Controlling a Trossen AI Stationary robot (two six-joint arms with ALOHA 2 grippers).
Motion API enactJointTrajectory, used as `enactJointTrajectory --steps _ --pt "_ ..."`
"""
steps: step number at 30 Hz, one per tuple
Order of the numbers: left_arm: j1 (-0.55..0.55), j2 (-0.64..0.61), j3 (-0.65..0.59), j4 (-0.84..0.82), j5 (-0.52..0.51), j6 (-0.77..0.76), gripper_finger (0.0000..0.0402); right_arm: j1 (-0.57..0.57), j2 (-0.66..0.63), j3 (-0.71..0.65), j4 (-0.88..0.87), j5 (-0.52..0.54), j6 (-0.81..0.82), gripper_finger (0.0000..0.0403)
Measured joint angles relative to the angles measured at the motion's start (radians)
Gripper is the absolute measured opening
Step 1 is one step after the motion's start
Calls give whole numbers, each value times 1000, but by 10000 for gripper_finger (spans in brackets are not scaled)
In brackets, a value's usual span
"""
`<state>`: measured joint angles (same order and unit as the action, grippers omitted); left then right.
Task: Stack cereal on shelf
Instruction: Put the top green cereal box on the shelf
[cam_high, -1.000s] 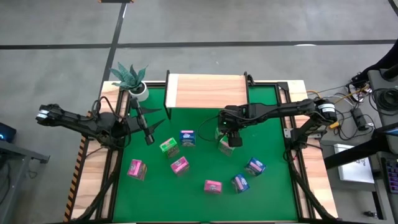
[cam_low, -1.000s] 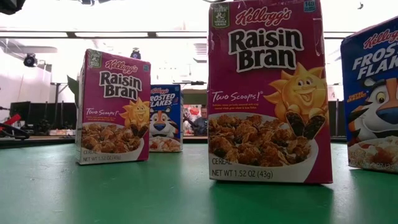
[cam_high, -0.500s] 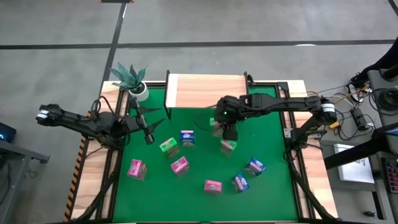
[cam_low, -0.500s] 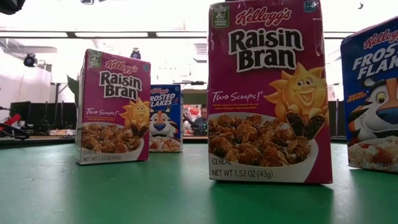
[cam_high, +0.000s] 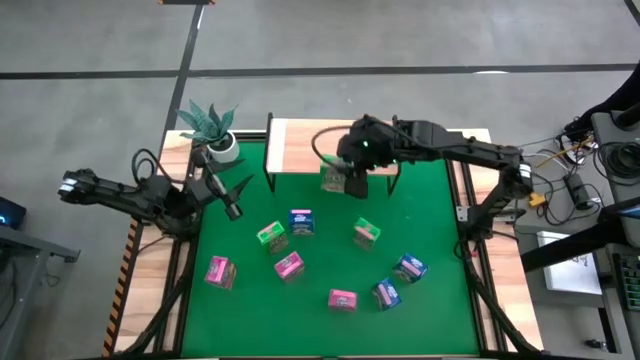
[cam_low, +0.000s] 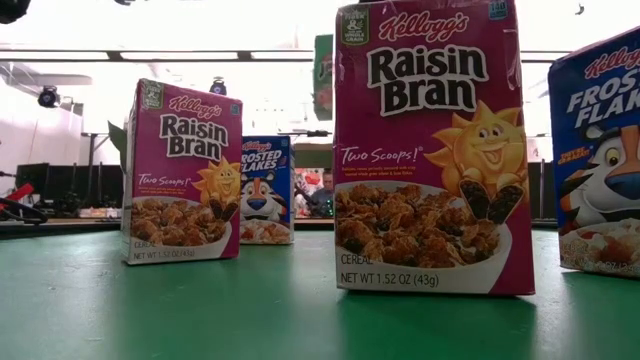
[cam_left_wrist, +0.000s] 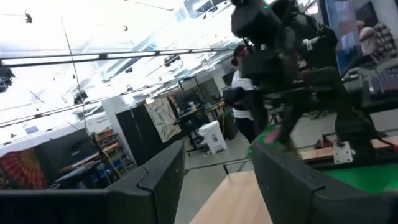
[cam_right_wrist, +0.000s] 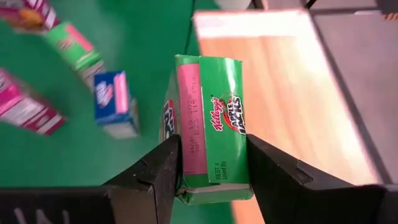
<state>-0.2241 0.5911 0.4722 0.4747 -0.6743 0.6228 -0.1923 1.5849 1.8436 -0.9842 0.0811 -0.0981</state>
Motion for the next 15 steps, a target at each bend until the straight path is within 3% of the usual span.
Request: enactJointTrajectory --steps 15 --pt "0 -5 -2 -11 0 -7 173 -181 278 369 -17 -1 -133 164"
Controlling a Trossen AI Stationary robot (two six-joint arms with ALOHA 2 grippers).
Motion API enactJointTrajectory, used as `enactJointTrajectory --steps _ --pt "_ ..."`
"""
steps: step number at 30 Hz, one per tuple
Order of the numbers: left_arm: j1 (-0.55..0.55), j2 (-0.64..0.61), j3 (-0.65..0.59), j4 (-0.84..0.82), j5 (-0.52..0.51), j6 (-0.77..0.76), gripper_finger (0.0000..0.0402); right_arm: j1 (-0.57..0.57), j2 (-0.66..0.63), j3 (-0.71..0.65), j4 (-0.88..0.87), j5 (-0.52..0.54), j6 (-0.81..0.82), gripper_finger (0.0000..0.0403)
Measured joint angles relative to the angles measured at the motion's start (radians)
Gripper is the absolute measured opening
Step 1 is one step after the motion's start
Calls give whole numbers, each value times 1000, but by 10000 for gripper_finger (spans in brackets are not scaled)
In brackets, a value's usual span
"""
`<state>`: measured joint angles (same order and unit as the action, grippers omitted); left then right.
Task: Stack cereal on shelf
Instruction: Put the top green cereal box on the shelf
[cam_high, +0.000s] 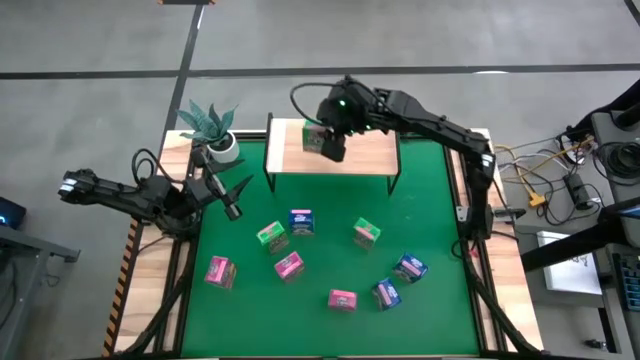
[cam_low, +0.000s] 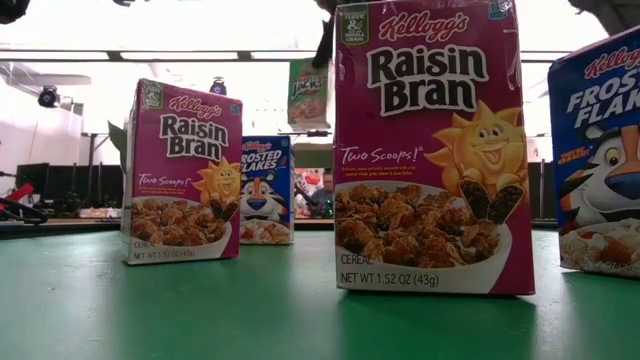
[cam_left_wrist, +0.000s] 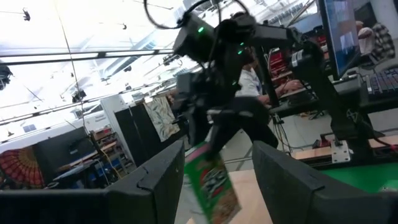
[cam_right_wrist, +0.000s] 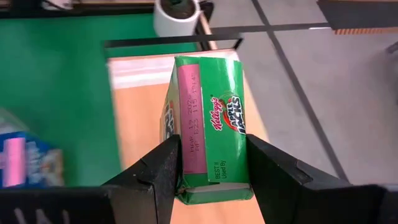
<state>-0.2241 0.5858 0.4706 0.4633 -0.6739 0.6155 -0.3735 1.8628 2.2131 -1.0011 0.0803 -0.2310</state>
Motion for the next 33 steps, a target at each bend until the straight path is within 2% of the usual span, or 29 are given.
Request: enactJointTrajectory --steps 10,28,33 --pt "0 1 0 1 0 0 173 -52 106 101 1 -2 -45 164" --pt "0 2 0 0 2 0 173 -66 135 93 4 -12 -75 165" --pt "0 2 0 1 2 0 173 -66 135 79 6 -12 -75 187"
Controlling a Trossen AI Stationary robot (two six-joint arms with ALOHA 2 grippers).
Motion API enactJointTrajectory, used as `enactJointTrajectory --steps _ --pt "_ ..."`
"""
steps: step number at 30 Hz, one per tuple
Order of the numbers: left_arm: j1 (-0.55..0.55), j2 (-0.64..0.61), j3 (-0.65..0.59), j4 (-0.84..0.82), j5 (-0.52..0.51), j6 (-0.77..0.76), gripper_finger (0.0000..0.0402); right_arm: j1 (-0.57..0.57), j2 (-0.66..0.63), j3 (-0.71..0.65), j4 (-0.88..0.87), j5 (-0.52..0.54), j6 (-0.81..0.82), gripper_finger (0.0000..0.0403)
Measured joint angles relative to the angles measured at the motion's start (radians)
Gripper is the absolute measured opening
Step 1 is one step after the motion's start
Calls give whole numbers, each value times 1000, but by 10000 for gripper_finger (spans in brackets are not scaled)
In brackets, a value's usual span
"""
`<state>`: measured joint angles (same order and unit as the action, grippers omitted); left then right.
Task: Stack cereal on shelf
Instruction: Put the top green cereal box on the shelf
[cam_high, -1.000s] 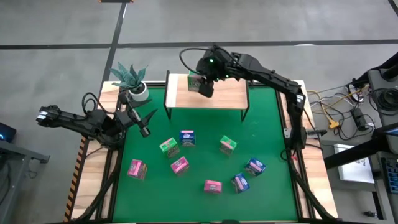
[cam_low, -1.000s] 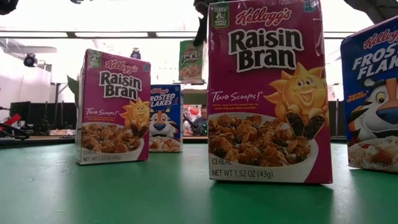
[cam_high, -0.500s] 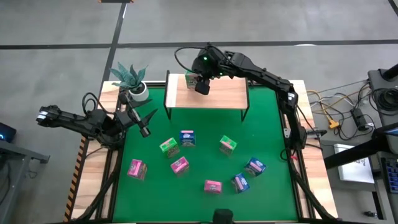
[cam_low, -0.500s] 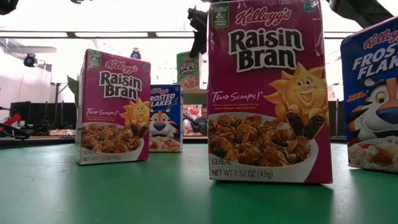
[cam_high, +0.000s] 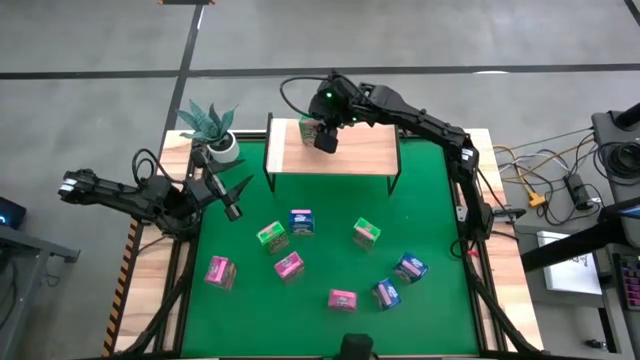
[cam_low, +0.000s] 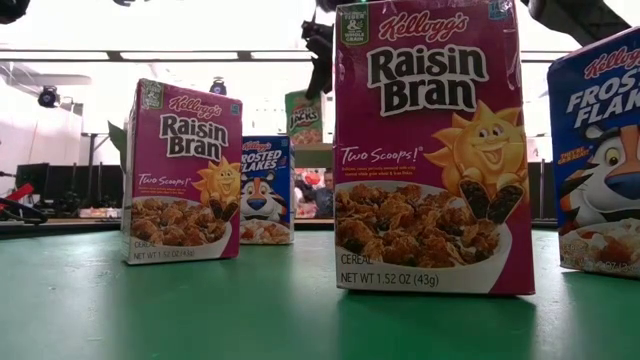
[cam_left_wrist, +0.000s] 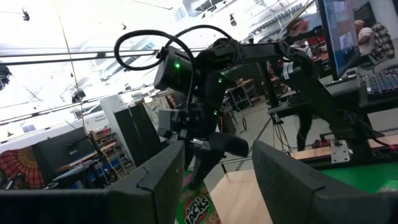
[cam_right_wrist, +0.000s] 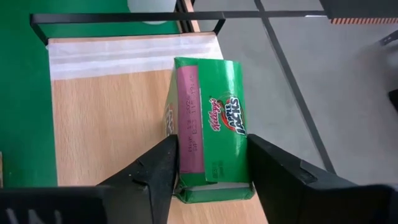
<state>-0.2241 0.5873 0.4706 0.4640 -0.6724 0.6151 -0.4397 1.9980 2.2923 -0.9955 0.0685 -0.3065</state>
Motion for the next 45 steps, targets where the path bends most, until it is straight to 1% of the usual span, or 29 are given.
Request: enactJointTrajectory --steps 6,10,14,18,21,24,29,32,35,37,39,43,45 --pt "0 0 0 0 0 0 173 0 1 -4 4 2 -3 230" --pt "0 0 0 0 0 0 173 0 -4 17 4 11 -1 247" --pt "0 0 0 0 0 0 173 3 -35 48 -1 11 29 250" --pt "0 0 0 0 0 0 173 12 -89 58 -7 11 85 241" --pt "0 0 0 0 0 0 173 22 -135 58 -45 11 113 224" --pt "0 0 0 0 0 0 173 24 -173 59 -140 10 127 195" --pt "0 0 0 0 1 0 173 22 -180 29 -281 11 166 118" --pt "0 0 0 0 1 0 173 23 -175 -45 -274 11 168 69" --pt "0 0 0 -1 1 -1 173 23 -175 -154 -207 11 168 29" --pt "0 1 0 -1 1 -2 173 23 -175 -230 -126 11 167 14" --pt "0 4 0 -1 1 -3 173 20 -175 -292 -29 19 157 12" --pt "0 11 0 -1 1 -4 173 20 -176 -379 132 129 108 12" --pt "0 13 0 -1 1 -4 173 19 -176 -401 191 142 83 12"
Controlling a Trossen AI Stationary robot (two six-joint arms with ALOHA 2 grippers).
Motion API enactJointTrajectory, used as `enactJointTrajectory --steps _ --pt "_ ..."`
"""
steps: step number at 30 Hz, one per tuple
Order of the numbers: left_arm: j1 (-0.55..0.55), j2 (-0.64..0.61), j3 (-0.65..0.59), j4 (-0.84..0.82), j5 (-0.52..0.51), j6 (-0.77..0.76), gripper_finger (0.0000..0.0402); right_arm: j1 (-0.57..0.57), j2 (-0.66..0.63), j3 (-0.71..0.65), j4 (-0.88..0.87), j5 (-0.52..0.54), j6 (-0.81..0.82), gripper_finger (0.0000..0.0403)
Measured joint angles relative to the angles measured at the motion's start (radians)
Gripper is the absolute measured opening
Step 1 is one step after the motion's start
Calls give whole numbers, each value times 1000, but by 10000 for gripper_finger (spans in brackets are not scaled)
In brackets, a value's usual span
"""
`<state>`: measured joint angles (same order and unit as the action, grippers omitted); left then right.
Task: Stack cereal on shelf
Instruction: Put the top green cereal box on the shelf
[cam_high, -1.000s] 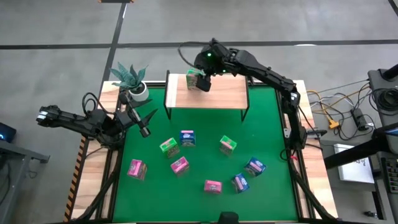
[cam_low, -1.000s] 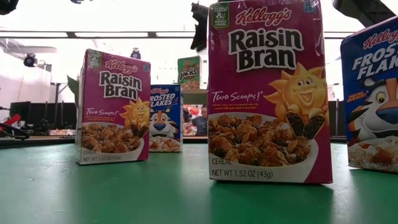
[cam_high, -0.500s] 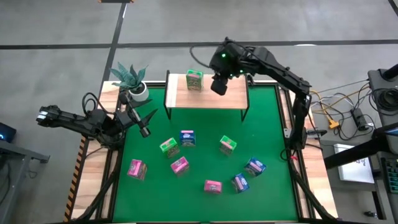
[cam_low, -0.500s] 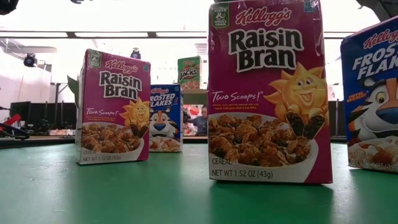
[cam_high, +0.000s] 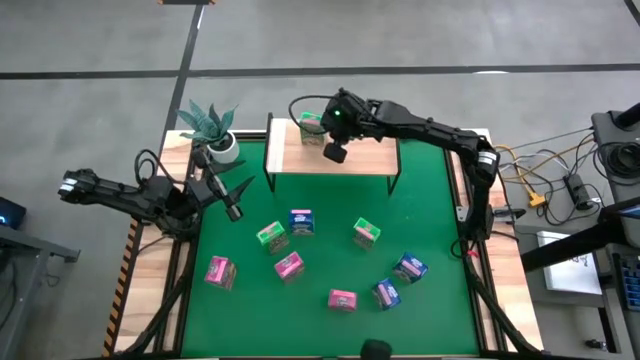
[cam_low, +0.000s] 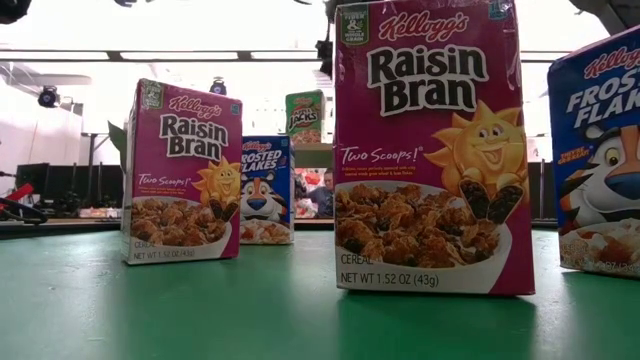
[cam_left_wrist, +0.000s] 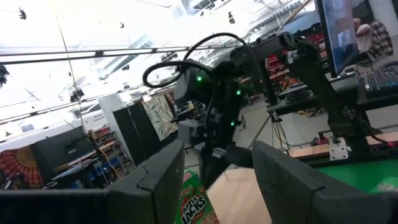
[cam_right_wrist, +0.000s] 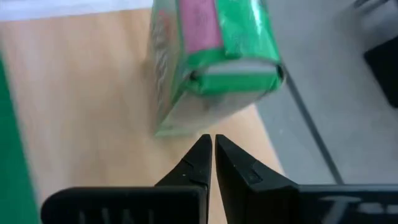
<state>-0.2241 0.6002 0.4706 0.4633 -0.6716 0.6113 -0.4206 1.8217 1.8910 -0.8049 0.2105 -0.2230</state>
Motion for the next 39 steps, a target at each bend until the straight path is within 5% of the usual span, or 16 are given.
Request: enactJointTrajectory --steps 14,24,31,39 --pt "0 5 0 0 0 -7 173 -31 17 -122 391 2 -87 12" --pt "0 5 0 0 0 -10 173 -31 -20 -124 229 -10 -92 12" --pt "0 8 0 0 0 -11 173 -2 -12 -154 169 -286 -92 12" --pt "0 11 0 4 0 -11 173 106 -4 -250 503 -52 -198 12"
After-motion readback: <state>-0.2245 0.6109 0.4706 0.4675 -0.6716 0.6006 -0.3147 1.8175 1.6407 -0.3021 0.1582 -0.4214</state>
